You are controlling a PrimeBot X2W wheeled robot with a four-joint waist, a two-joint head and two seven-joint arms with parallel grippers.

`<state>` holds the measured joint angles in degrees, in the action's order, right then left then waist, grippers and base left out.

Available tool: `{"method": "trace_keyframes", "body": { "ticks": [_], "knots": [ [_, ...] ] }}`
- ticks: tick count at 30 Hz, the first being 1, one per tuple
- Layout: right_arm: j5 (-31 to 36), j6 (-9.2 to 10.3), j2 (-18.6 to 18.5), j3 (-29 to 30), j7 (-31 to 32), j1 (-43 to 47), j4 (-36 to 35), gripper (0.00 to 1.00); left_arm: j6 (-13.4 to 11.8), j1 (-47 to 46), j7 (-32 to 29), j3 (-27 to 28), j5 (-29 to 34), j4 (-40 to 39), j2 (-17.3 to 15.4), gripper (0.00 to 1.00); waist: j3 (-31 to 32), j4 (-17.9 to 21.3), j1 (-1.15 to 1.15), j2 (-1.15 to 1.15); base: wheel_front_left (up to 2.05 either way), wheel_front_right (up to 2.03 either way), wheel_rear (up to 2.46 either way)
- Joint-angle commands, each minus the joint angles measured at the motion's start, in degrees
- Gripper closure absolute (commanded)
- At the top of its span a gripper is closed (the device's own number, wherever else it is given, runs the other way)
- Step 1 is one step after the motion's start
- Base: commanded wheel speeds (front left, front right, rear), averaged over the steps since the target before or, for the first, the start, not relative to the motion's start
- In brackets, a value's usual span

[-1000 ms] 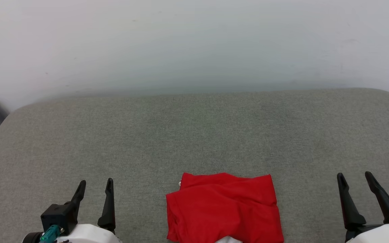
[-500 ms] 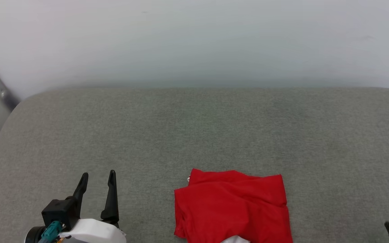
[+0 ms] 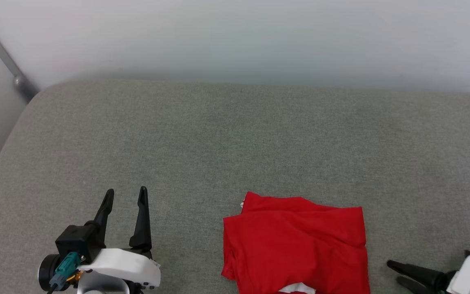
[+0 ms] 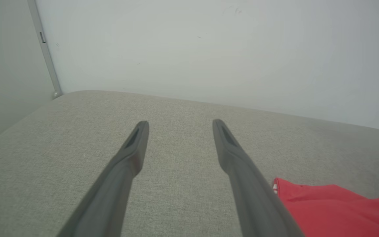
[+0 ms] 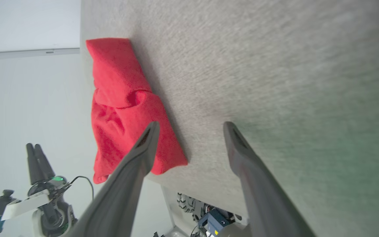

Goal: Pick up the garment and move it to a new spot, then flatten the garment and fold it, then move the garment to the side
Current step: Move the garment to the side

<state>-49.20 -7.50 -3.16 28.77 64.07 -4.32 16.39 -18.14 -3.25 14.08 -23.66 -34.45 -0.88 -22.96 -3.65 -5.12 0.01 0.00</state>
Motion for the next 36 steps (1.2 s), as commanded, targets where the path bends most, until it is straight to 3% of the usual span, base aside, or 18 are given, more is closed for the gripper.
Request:
{"method": "trace_keyframes", "body": {
  "ticks": [1,7,12,13,14,15,16,26,36],
  "knots": [
    [-3.4,0.03,0.4,-1.2,0.7,-1.8,2.3,0.00,0.2,-1.2,0.3,0.1,0.4,0.1,0.2,0.00,-1.0,-0.6,-0.01,0.00,0.00,0.00,0.00],
    [-14.2,0.03,0.3,-8.0,-0.7,-7.7,11.0,0.00,1.0,-3.0,0.5,0.1,0.7,0.6,0.6,0.00,-3.7,-1.3,-0.01,0.00,0.00,0.00,0.00],
    [-16.5,0.03,0.5,-12.7,-3.6,-9.8,14.1,0.00,1.7,-4.4,0.7,-0.2,1.1,1.1,0.9,0.00,-5.4,-2.2,-0.01,0.00,0.00,0.00,0.00],
    [-16.7,0.02,0.6,-13.4,-4.0,-10.0,14.3,0.13,1.8,-4.5,0.7,-0.1,1.1,1.1,0.9,0.00,-5.6,-2.1,-0.01,0.00,0.00,0.00,0.00],
    [-16.8,0.02,0.7,-14.0,-4.4,-10.0,14.4,0.57,1.9,-4.6,0.7,-0.1,1.2,1.2,0.9,0.00,-5.7,-2.1,-0.01,0.00,0.00,0.00,0.00],
    [-16.4,0.02,0.7,-14.7,-4.6,-10.1,14.1,0.93,2.0,-4.7,0.7,-0.1,1.3,1.4,0.8,0.00,-5.8,-2.1,-0.01,0.00,0.00,0.00,0.00],
    [-16.1,0.03,0.8,-15.3,-4.7,-10.1,13.9,1.00,2.0,-4.7,0.8,0.0,1.3,1.5,0.9,0.00,-5.8,-2.1,-0.01,0.00,0.00,0.00,0.00],
    [-6.5,0.03,-2.0,-20.9,-9.2,-7.4,5.2,1.00,2.4,-3.1,0.8,0.0,1.0,3.2,0.7,0.00,-1.6,0.0,-0.01,0.00,0.00,0.00,0.00],
    [6.5,0.03,-8.8,-29.5,-14.2,-8.3,-2.3,1.00,2.4,-1.7,0.5,-0.1,0.6,2.3,0.1,0.00,0.0,10.4,-0.01,0.00,0.00,0.00,0.00]
  ]
}}
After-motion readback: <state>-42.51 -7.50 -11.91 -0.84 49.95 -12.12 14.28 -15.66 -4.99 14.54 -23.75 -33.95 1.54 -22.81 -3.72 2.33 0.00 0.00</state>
